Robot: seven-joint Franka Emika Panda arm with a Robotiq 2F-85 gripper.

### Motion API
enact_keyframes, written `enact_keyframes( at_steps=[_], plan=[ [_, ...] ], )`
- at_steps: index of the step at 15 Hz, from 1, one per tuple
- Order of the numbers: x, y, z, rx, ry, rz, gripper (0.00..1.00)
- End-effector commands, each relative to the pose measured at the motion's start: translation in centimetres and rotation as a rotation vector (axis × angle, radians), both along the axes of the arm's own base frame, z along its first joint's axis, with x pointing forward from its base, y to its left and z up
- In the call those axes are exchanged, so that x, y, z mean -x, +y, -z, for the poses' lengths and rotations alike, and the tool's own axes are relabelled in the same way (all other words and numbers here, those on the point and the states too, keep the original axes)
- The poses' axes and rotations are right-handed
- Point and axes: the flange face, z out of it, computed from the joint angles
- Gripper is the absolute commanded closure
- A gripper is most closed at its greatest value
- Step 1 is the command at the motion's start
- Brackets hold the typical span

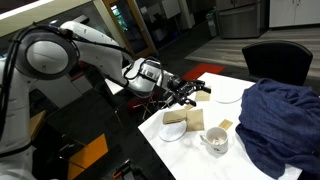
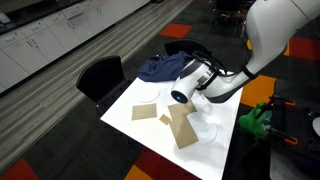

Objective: Put the marker in the mug

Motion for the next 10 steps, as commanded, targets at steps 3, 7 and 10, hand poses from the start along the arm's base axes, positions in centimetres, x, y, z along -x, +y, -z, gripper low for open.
enact_keyframes(
  at_steps=[3, 7, 10],
  plan=[
    [1.9, 1.2, -8.8, -0.011, 0.000, 0.023, 0.00],
    [1.9, 1.7, -12.3, -0.019, -0.013, -0.012, 0.00],
    [0.9, 1.8, -12.0, -0.026, -0.027, -0.007, 0.00]
  ],
)
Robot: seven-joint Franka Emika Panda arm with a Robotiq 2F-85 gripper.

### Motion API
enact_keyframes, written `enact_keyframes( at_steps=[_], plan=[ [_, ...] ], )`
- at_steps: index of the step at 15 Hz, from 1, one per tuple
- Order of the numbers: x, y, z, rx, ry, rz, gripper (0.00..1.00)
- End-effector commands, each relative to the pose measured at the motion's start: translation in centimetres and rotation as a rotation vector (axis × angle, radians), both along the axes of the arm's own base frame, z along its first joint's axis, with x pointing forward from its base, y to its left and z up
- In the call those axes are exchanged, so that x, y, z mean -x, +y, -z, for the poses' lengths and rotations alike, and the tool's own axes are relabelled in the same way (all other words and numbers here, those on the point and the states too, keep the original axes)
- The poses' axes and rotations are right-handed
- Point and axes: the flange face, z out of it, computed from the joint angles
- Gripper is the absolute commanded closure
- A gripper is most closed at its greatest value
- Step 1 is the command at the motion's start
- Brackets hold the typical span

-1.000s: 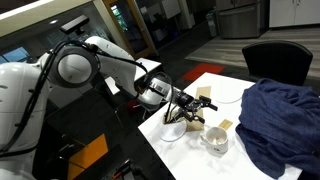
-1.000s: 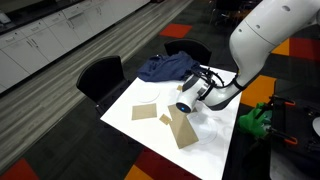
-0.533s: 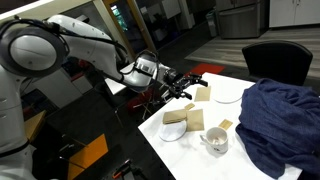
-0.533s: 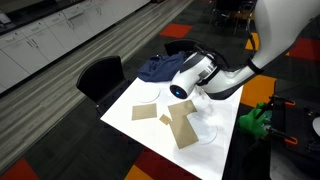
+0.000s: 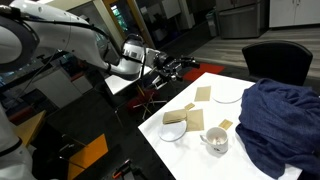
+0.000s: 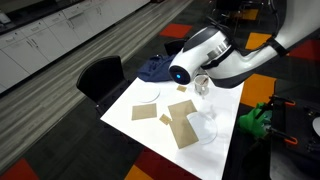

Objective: Put the marker in the mug

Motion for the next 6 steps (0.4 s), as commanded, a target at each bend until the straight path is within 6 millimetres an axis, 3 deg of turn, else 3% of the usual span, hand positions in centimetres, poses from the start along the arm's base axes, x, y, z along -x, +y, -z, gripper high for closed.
enact_keyframes(
  at_steps=[1, 6],
  plan=[
    [0.04, 0.14, -0.29, -0.001, 0.002, -0.002, 0.00],
    [0.18, 0.14, -0.24, 0.000, 0.008, -0.003, 0.00]
  ],
)
